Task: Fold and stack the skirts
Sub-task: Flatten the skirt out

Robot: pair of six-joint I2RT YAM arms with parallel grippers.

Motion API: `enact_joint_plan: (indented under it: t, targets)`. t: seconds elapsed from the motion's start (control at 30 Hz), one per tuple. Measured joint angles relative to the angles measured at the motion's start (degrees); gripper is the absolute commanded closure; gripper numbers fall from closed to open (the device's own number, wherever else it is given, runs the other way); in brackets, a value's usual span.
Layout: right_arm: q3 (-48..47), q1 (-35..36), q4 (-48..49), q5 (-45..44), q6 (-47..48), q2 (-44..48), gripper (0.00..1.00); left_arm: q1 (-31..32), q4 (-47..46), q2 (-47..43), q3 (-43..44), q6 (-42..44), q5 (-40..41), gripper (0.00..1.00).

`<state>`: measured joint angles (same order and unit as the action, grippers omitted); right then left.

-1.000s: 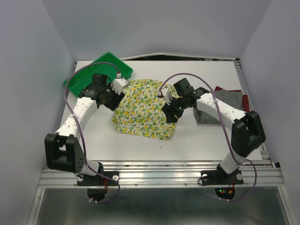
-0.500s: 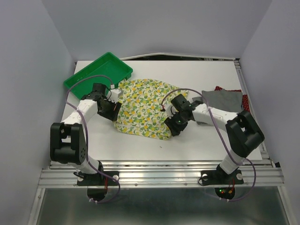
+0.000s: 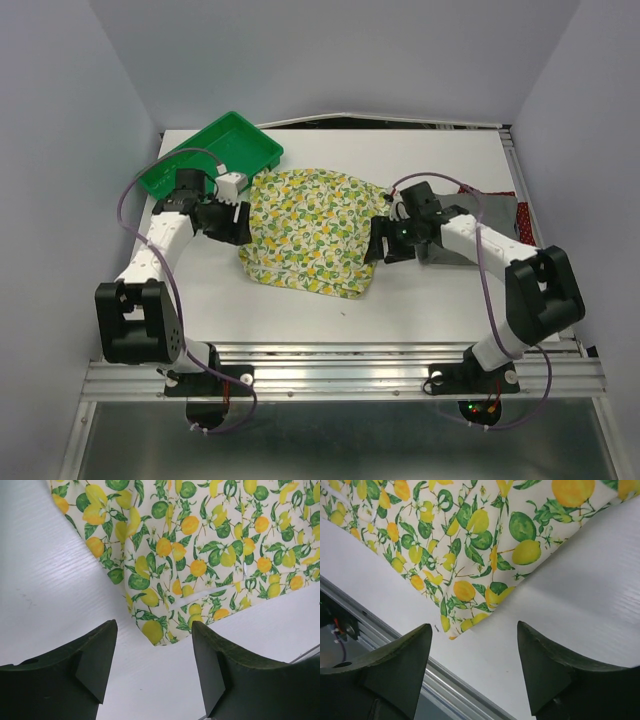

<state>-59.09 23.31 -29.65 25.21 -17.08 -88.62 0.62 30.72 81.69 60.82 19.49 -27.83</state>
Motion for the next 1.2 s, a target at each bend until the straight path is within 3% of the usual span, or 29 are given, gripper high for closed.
enact_joint_plan:
  t: [0.27, 0.4, 0.53, 0.63, 0.67, 0.9, 1.1, 1.2]
  targets:
    - [4.7, 0.0, 4.7, 3.3, -11.1, -6.9, 0.32, -3.4, -0.8, 6.7, 0.0, -7.5, 0.6, 0.39]
    - [4.6, 0.0, 7.4, 6.8, -13.2, -10.4, 0.44, -3.9, -1.4, 10.9, -0.4, -9.8, 0.5, 0.48]
    - [4.4, 0.0, 9.1, 9.7, -14.0, -12.7, 0.65, -4.1, -1.3, 13.1, -0.4, -10.5, 0.7, 0.64]
    - [4.4, 0.0, 9.6, 11.5, -14.2, -13.7, 0.87, -4.1, -1.3, 13.4, -0.6, -10.5, 1.1, 0.91]
    - [4.4, 0.0, 9.6, 12.0, -13.9, -13.7, 0.99, -4.1, -1.2, 13.4, -0.7, -10.2, 1.2, 0.97]
    - [4.3, -3.0, 9.0, 15.7, -12.0, -10.0, 0.99, -4.1, 0.5, 9.4, -0.9, -5.9, 1.9, 1.00]
    - [-1.8, -13.4, 8.3, 21.3, -11.1, 0.4, 0.99, -2.3, -2.4, -10.6, -0.4, -1.6, 6.5, 1.00]
    - [-6.1, -14.4, 9.4, 23.9, -11.0, 4.7, 0.99, 1.0, -5.4, -17.8, 0.9, 1.3, 10.3, 1.00]
